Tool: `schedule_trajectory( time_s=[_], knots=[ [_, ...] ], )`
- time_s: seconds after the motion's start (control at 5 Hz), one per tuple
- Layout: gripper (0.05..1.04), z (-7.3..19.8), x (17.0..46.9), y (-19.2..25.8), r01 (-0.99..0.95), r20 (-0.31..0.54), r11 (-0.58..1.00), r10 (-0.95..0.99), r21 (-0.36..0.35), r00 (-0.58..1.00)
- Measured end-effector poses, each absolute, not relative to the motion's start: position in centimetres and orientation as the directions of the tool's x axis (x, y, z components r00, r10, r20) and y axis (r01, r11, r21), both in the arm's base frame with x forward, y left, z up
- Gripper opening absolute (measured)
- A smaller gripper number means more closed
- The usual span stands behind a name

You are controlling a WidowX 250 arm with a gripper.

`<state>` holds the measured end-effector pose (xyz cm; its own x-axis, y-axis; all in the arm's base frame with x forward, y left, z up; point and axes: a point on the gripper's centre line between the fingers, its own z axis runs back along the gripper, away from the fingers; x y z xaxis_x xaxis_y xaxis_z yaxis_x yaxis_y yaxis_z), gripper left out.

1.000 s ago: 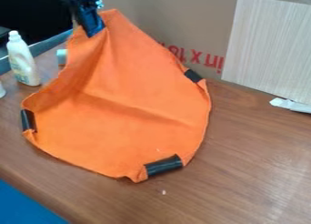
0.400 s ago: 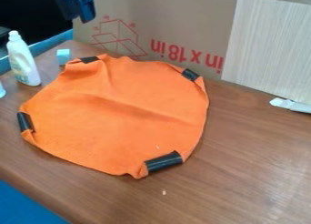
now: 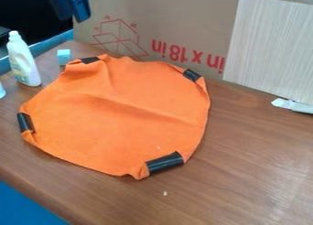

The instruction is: Unfold the cloth from bottom right to top left

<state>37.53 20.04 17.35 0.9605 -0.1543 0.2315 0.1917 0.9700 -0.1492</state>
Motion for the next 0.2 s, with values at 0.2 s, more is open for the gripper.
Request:
schedule_trajectory(
  time_s=[0.2],
  knots=[
    [0.999, 18.64, 34.66, 16.93, 0.262, 0.239, 0.947, -0.215, -0.185, 0.947]
  ],
)
